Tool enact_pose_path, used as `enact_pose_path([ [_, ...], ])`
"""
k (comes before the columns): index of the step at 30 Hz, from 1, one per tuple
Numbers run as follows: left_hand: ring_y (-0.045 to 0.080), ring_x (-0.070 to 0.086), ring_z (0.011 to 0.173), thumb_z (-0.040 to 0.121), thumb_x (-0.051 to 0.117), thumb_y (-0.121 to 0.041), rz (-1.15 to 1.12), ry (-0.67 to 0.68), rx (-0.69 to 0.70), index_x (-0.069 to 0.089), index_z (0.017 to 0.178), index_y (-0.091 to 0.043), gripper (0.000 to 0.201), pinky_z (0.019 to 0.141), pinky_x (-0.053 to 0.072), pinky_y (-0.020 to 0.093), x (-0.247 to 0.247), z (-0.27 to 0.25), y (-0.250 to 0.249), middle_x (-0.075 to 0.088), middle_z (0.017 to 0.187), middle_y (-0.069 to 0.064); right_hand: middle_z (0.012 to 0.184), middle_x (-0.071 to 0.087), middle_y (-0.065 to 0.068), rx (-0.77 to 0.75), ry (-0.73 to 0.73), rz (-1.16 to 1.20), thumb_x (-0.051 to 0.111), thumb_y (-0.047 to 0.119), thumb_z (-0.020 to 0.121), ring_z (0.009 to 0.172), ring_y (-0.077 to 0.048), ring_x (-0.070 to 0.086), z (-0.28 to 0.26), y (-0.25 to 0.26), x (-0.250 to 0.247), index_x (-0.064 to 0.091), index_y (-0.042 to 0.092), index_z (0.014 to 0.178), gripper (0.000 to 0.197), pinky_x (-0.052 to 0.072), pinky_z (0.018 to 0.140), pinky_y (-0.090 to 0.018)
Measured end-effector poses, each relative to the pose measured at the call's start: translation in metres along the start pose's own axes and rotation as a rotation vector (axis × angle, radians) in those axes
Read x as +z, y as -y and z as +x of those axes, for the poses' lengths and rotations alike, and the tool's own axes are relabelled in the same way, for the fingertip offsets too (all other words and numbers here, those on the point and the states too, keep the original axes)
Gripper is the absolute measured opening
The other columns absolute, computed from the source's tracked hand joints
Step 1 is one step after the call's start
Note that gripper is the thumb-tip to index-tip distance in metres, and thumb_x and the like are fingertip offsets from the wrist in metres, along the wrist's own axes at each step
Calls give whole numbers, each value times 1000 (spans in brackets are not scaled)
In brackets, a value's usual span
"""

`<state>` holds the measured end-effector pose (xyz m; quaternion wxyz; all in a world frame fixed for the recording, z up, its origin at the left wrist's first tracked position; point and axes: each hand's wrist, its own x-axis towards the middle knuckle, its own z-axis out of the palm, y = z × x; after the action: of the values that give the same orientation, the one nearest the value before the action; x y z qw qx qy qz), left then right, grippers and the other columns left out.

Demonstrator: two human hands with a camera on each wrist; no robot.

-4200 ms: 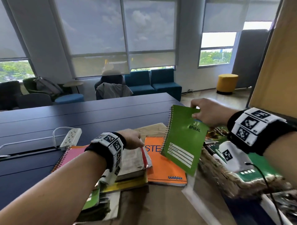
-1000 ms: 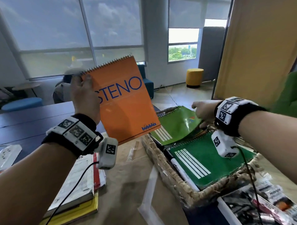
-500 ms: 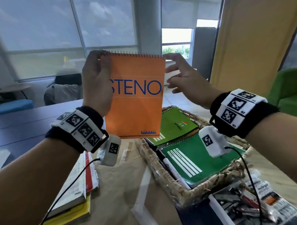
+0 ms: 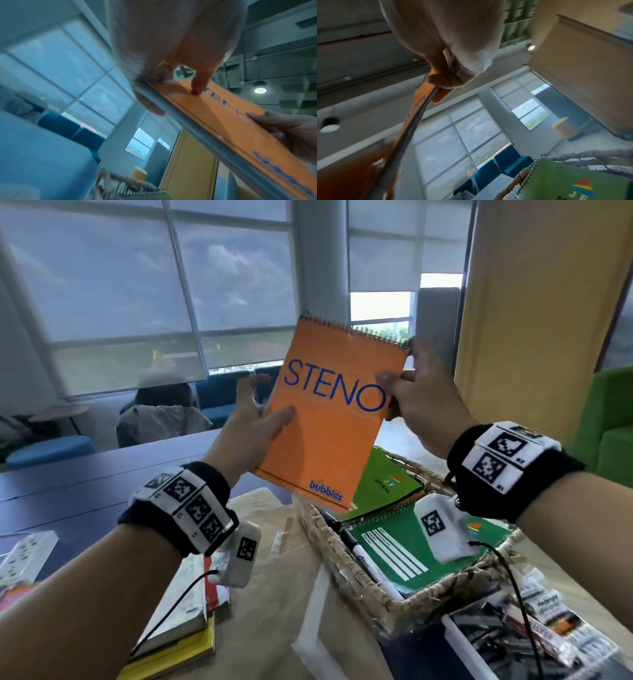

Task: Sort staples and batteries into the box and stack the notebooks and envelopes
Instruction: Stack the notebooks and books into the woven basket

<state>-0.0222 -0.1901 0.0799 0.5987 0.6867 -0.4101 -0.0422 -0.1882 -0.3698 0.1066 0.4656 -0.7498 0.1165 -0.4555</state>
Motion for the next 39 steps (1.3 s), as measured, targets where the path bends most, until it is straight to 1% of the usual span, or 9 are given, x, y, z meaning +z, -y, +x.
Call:
enact_pose_path([
  [10,13,68,83,102,58,-8,-40,228,-137,47,145,-17,46,72,58,21,48,-31,27,64,104,7,119,55,-20,442,-72,-8,58,-5,98,64,-23,60,-15,-38,-71,45,15,132,42,53,43,-26],
  [13,20,68,102,95,69,-7,10,346,-93,40,151,-24,66,93,58,32,70,-31,39,61,122,6,103,55,-18,558,-91,-53,55,-8,98,62,-23,57,-26,-54,-95,45,12,135,44,56,44,-29],
  [17,12,65,90,95,69,-8,265,427,-20,48,147,-27,59,80,57,26,91,-25,58,61,124,3,98,57,-25,703,-23,-230,54,-14,90,55,-32,64,-40,-69,-113,48,3,122,36,61,48,-37],
  [21,5,63,82,95,67,-12,449,499,17,57,138,-23,45,72,48,15,101,-27,79,67,103,-6,84,61,-28,801,157,-523,51,-15,85,57,-39,67,-46,-82,-117,53,-6,112,28,60,75,-56],
  [25,8,66,92,96,66,-19,555,543,67,66,128,-21,32,80,51,15,105,-35,88,68,101,-11,73,62,-30,845,336,-786,42,-15,84,43,-29,61,-47,-87,-117,51,-11,108,26,46,40,-26],
  [30,7,62,104,97,66,-35,628,629,34,64,135,-25,39,92,48,21,102,-37,82,66,117,-10,69,68,-18,895,562,-1040,46,-8,82,46,-23,53,-42,-85,-116,64,-13,110,33,32,39,-18],
  [33,9,56,117,95,67,-45,652,684,-19,61,139,-32,46,103,43,26,100,-37,76,62,131,-11,72,64,-6,769,584,-1222,46,3,94,52,-15,54,-43,-83,-110,64,4,91,18,38,37,-20],
  [36,10,50,126,88,70,-54,617,782,-96,52,145,-41,61,112,38,34,96,-34,70,53,140,-14,95,59,-2,628,622,-1308,47,13,95,77,-15,57,-45,-88,-101,56,11,117,24,45,58,-26],
  [39,9,49,128,89,70,-54,603,860,-128,46,148,-47,64,116,35,39,94,-34,68,48,148,-13,98,55,2,617,749,-1330,60,16,92,77,-12,54,-47,-88,-94,48,21,132,42,40,56,-27],
])
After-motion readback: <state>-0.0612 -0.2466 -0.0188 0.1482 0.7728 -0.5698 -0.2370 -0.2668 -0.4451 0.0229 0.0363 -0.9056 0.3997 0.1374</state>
